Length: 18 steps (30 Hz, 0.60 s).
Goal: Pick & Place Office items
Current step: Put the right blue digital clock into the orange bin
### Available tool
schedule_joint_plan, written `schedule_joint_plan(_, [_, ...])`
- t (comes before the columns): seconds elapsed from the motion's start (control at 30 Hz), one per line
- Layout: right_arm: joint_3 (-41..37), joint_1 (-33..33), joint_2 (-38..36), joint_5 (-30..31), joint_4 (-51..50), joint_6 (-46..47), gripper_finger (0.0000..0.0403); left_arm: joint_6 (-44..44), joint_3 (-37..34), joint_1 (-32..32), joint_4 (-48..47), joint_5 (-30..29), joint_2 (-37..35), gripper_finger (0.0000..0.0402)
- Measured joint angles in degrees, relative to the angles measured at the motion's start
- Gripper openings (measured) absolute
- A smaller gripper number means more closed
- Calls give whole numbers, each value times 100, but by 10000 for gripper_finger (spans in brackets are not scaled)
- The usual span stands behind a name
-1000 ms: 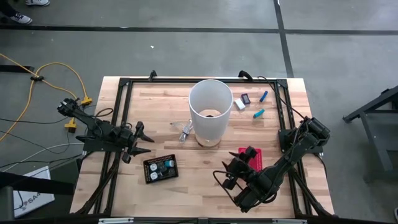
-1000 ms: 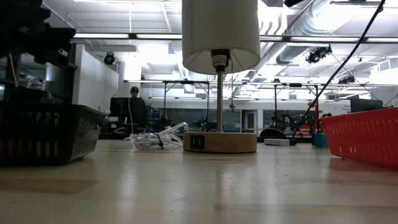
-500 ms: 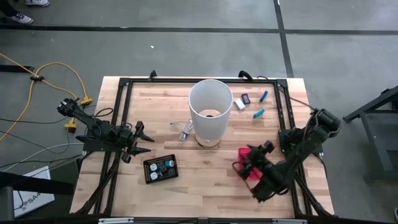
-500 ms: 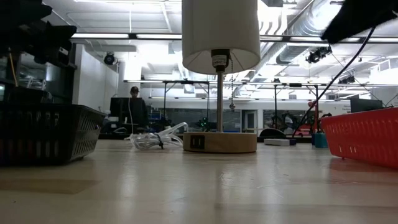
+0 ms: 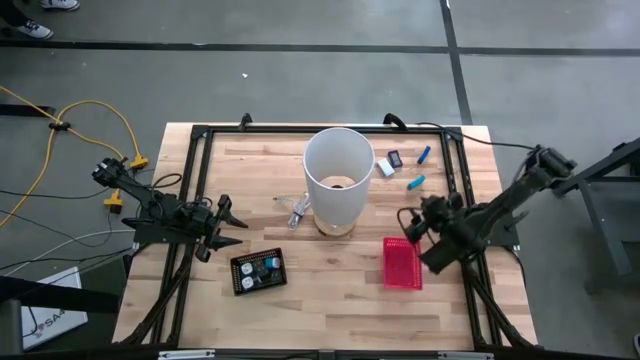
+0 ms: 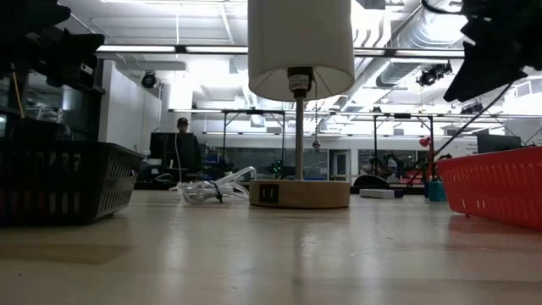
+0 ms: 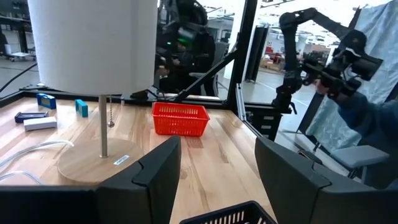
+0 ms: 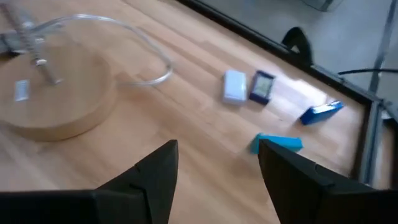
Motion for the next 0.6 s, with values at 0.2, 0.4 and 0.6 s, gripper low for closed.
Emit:
schedule_joint_plan(0.2, [-178,-638,-810,159,362,-1360,208,-1,0,0,0,0,0,199])
schedule_joint_plan(0.4, [-180,-1241,-1478,-120,1392,-3445,208,-1,0,0,0,0,0,199])
schedule_joint_plan(0.6, [-178,-2008,-1884,-796,2464,-5113,208,-2,0,0,2,0,0,199])
